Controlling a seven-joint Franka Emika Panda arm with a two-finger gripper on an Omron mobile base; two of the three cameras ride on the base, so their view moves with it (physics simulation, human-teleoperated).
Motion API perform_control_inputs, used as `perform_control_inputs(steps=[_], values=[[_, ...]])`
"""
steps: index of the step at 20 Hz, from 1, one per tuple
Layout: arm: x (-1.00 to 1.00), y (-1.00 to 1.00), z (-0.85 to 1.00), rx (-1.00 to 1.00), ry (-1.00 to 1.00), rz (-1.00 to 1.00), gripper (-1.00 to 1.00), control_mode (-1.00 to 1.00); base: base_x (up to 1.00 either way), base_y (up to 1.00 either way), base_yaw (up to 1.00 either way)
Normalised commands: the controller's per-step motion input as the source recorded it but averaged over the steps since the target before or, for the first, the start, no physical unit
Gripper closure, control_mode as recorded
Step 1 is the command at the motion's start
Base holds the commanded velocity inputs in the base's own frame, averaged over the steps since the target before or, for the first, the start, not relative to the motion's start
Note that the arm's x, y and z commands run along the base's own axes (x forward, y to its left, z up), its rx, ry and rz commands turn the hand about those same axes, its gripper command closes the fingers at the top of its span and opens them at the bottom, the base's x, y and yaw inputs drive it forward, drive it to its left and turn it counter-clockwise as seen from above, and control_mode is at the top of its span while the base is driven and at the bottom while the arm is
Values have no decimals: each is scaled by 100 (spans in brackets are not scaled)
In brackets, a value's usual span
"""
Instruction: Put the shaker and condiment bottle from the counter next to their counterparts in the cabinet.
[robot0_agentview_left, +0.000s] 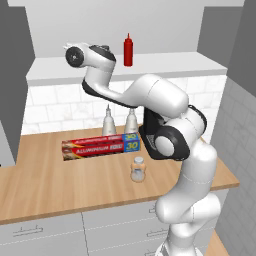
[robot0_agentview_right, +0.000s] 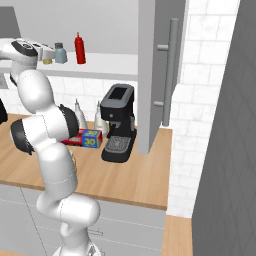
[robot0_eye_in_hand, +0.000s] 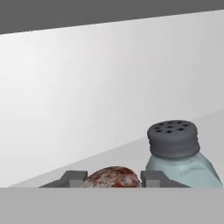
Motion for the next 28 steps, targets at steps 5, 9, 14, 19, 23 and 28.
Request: perform_control_inputs(steps=[5, 9, 14, 19, 23, 28], values=[[38, 8, -34, 0, -4, -1, 100, -100, 0, 0, 0], [40, 0, -23, 0, -5, -2, 100, -100, 0, 0, 0], [38, 0, -29, 0, -4, -4, -100, -100, 0, 0, 0], [12, 0, -17, 2, 0, -2, -100, -100, 0, 0, 0], [0, 8, 0, 6, 0, -1, -100, -100, 0, 0, 0], [-18, 0, 0, 7, 0, 0, -100, -100, 0, 0, 0]])
